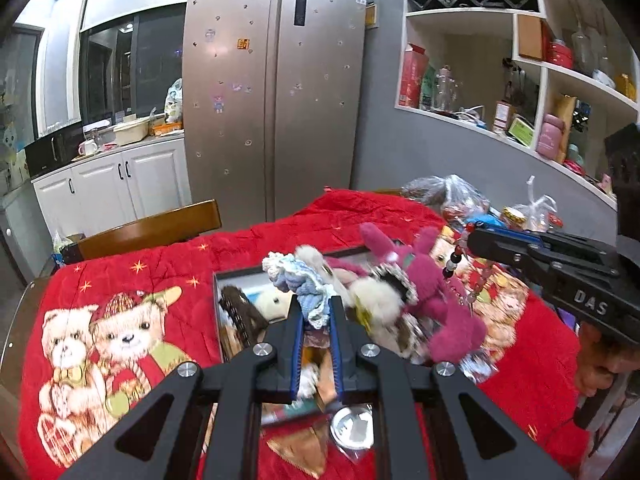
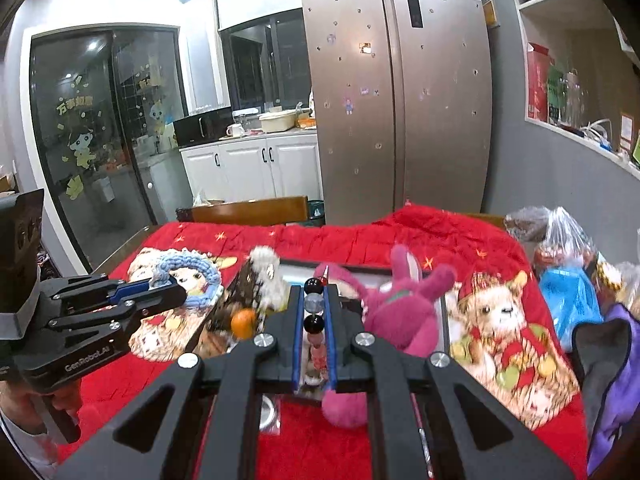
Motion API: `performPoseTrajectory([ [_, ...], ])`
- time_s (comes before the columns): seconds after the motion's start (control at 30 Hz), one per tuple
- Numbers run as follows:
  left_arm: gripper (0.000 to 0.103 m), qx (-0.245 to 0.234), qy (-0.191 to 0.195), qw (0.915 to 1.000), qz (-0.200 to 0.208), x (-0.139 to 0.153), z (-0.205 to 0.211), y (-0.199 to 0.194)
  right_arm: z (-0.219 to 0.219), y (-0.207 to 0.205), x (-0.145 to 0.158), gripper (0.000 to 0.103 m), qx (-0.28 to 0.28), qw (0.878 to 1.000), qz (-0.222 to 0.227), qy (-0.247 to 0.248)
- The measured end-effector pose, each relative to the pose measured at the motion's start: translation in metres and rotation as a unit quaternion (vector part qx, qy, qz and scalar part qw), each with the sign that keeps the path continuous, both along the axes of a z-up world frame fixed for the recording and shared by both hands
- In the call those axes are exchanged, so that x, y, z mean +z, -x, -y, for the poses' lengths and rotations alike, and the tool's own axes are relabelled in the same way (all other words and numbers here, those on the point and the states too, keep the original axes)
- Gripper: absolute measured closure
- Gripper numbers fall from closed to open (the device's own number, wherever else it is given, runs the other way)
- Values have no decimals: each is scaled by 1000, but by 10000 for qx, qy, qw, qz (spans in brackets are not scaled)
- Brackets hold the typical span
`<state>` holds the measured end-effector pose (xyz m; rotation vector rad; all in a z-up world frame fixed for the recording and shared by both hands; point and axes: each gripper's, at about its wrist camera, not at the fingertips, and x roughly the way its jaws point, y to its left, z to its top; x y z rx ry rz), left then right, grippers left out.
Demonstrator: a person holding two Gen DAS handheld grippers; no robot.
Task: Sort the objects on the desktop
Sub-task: 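Carry the bead bracelet and blue-white scrunchie over the black box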
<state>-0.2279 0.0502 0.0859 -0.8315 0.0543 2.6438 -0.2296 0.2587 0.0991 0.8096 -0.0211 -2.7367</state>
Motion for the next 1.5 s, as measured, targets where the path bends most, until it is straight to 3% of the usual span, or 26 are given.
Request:
performPoseTrajectory([
  [0.3,91,192,14,9997,165,-26,2,55,7,67,-5,93,47,10000,31,0],
  [0.4,91,340,269,9987,263,-40,4,71,9,93,-11,93,49,9999,105,-28],
  [0.6,91,290,147,9985,440,-53,10,89,9,133,-36,93,6,9995,302,64],
  [0.9,91,61,215,9988,436,-57,-5,94,1,152,-72,93,-282,9974,624,-235],
  [1.5,91,141,185,9983,527,-60,-1,99,4,157,-84,93,-307,9955,785,-434],
])
